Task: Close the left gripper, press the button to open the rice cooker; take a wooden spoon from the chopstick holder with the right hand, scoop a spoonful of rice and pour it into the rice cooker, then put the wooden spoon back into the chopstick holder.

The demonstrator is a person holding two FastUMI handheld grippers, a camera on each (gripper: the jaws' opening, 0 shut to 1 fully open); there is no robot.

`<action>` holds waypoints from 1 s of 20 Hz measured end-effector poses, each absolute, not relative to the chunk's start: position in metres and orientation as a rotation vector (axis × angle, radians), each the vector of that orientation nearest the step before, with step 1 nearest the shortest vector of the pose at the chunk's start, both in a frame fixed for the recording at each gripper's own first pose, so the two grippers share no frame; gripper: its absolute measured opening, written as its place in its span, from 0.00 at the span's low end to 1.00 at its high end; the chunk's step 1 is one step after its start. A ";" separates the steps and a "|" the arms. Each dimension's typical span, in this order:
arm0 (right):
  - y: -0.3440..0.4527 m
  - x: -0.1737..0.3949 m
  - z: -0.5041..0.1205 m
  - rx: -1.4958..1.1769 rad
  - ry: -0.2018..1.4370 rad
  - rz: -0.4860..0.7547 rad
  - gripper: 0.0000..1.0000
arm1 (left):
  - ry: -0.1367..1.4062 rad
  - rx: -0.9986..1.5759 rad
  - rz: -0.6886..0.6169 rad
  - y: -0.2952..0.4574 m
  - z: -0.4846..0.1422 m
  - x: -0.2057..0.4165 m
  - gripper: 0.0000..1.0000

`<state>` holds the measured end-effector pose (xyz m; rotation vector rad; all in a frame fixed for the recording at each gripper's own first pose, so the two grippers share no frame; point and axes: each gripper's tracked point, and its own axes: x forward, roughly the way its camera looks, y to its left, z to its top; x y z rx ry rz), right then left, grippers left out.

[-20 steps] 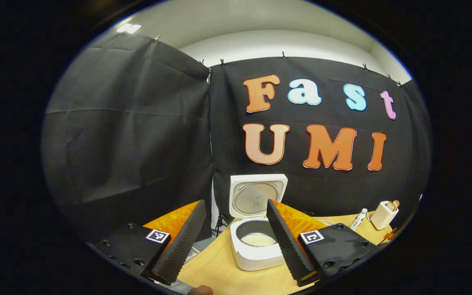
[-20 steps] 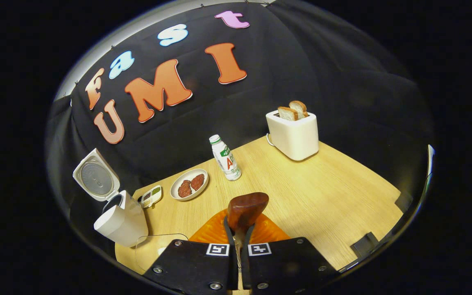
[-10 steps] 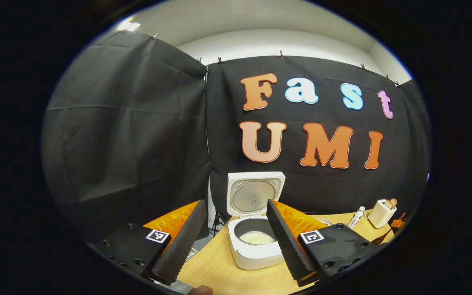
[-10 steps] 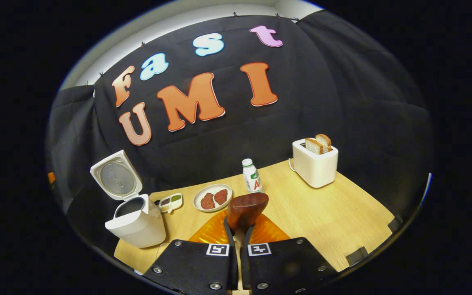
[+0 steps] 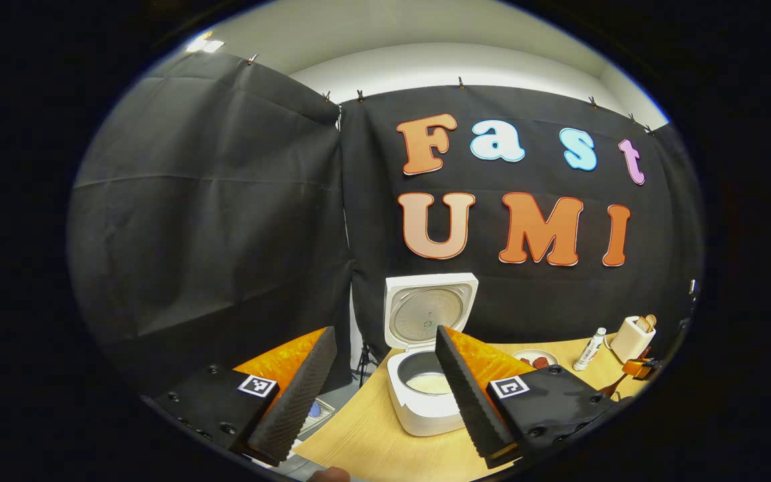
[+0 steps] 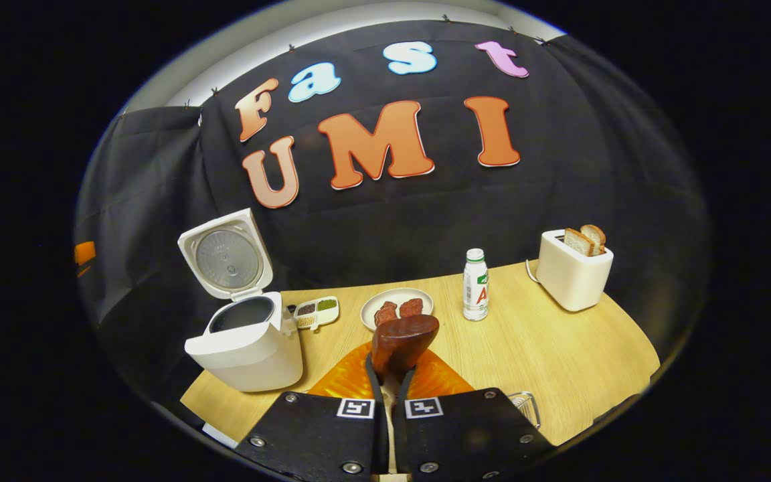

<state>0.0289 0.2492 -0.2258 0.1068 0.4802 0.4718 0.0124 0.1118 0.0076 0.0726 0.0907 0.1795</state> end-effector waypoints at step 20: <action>0.289 -0.015 -0.322 0.040 0.594 0.436 0.02 | 0.174 0.095 0.168 0.121 -0.025 0.019 1.00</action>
